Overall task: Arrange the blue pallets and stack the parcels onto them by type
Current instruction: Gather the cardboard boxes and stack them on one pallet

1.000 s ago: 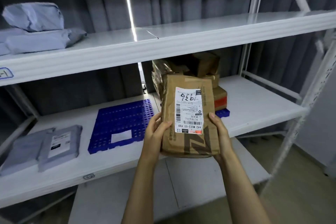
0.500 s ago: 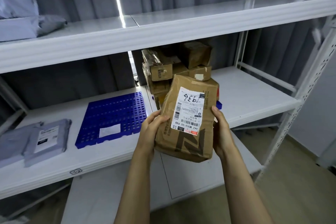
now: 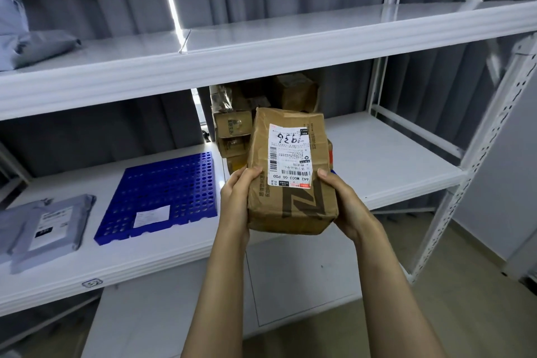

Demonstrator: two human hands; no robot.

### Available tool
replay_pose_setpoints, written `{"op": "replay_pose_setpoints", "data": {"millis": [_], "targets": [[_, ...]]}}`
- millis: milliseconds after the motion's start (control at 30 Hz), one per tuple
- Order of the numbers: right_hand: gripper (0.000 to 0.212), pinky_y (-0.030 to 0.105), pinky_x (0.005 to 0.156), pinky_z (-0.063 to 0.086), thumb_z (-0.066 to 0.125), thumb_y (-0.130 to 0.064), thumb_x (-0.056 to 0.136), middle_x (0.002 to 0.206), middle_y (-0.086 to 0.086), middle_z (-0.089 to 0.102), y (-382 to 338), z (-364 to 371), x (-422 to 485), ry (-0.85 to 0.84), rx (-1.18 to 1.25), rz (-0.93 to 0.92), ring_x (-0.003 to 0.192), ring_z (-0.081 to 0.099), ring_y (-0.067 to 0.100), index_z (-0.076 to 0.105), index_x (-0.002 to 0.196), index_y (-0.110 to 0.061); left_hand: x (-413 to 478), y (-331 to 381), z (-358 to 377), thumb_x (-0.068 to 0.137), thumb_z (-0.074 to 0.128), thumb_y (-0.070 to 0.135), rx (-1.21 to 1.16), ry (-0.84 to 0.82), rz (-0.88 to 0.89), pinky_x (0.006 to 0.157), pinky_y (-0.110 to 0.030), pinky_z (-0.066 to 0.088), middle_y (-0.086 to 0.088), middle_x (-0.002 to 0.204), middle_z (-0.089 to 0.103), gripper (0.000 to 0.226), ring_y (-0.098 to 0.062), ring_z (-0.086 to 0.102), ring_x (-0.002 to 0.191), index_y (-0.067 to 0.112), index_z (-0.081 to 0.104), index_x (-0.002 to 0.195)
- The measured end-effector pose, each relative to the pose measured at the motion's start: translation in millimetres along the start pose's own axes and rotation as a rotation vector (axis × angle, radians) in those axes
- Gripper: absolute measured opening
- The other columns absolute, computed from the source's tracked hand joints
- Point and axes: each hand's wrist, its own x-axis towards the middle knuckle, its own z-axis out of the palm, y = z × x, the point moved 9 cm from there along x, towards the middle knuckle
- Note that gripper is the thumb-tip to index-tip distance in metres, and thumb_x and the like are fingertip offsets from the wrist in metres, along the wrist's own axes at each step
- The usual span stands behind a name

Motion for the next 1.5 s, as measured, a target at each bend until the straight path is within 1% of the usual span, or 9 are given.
{"op": "replay_pose_setpoints", "data": {"millis": [133, 267, 433, 700, 800, 1100, 1233, 1333, 1500], "targets": [[0.033, 0.028, 0.078, 0.050, 0.051, -0.045, 0.088, 0.104, -0.001, 0.074, -14.7, -16.4, 5.8, 0.042, -0.015, -0.038, 0.097, 0.069, 0.017, 0.065, 0.111, -0.026, 5.8, 0.8, 18.6, 0.074, 0.070, 0.049, -0.007, -0.010, -0.008, 0.078, -0.032, 0.055, -0.006, 0.109, 0.071, 0.063, -0.021, 0.069, 0.099, 0.015, 0.058, 0.125], [0.029, 0.030, 0.082, 0.049, 0.044, -0.040, 0.096, 0.098, -0.003, 0.075, -21.0, -36.9, 10.5, 0.074, -0.033, -0.050, 0.091, 0.070, 0.013, 0.066, 0.106, -0.024, 10.9, -3.4, 43.8, 0.071, 0.066, 0.059, 0.067, -0.051, -0.032, 0.090, -0.035, 0.053, -0.002, 0.111, 0.071, 0.065, -0.018, 0.067, 0.103, 0.022, 0.059, 0.123], [0.030, 0.033, 0.087, 0.049, 0.046, -0.041, 0.094, 0.099, -0.003, 0.075, -24.7, -59.6, 15.5, 0.067, -0.055, -0.054, 0.089, 0.070, 0.012, 0.066, 0.107, -0.023, 12.4, -7.8, 65.1, 0.050, 0.063, 0.070, 0.101, -0.008, -0.022, 0.089, -0.036, 0.052, -0.001, 0.113, 0.069, 0.083, -0.019, 0.065, 0.106, 0.025, 0.060, 0.119], [0.038, 0.035, 0.087, 0.050, 0.051, -0.048, 0.087, 0.104, 0.000, 0.074, -38.7, -75.2, 26.5, 0.056, -0.072, -0.073, 0.095, 0.070, 0.017, 0.068, 0.109, -0.023, 11.7, -9.4, 83.4, 0.066, 0.064, 0.065, 0.064, 0.004, -0.009, 0.094, -0.038, 0.051, -0.001, 0.113, 0.070, 0.069, -0.017, 0.066, 0.105, 0.024, 0.060, 0.121], [0.032, 0.031, 0.080, 0.051, 0.044, -0.042, 0.096, 0.099, -0.001, 0.075, -40.3, -74.7, 32.0, 0.055, -0.020, -0.070, 0.089, 0.071, 0.014, 0.067, 0.108, -0.022, 8.4, -4.1, 88.5, 0.080, 0.060, 0.059, 0.084, -0.060, -0.019, 0.085, -0.030, 0.052, -0.001, 0.115, 0.069, 0.061, -0.015, 0.067, 0.104, 0.023, 0.054, 0.129], [0.034, 0.032, 0.078, 0.055, 0.043, -0.042, 0.096, 0.109, 0.002, 0.073, -36.8, -64.3, 46.5, 0.090, 0.150, -0.085, 0.100, 0.069, 0.020, 0.067, 0.112, -0.024, 0.8, -9.5, 71.2, 0.066, 0.074, 0.053, 0.096, -0.004, -0.063, 0.091, -0.041, 0.055, -0.005, 0.118, 0.061, 0.078, -0.021, 0.061, 0.108, 0.019, 0.049, 0.132], [0.039, 0.035, 0.076, 0.051, 0.045, -0.059, 0.090, 0.103, 0.003, 0.070, -16.9, -78.1, 46.6, 0.224, 0.262, 0.025, 0.097, 0.064, 0.022, 0.067, 0.103, -0.029, 2.0, 2.4, 54.9, 0.064, 0.062, 0.050, 0.172, 0.063, -0.015, 0.083, -0.035, 0.056, -0.006, 0.104, 0.066, 0.057, -0.019, 0.062, 0.098, 0.020, 0.060, 0.112], [0.070, 0.045, 0.086, 0.053, 0.056, -0.073, 0.069, 0.117, 0.004, 0.067, -12.1, -95.9, 47.2, 0.291, 0.289, 0.047, 0.109, 0.061, 0.026, 0.062, 0.121, -0.027, 2.5, 8.1, 44.1, 0.065, 0.059, 0.049, 0.233, 0.015, -0.028, 0.077, -0.030, 0.049, -0.003, 0.097, 0.065, 0.043, -0.018, 0.060, 0.092, 0.023, 0.062, 0.099], [0.074, 0.047, 0.081, 0.055, 0.058, -0.066, 0.065, 0.125, 0.001, 0.061, 5.7, -109.2, 49.0, 0.233, 0.201, 0.168, 0.113, 0.057, 0.028, 0.054, 0.130, -0.030, 11.0, -12.8, 31.4, 0.068, 0.065, 0.064, 0.226, 0.089, -0.140, 0.093, -0.039, 0.051, -0.005, 0.110, 0.064, 0.064, -0.023, 0.060, 0.105, 0.022, 0.058, 0.116]]}}
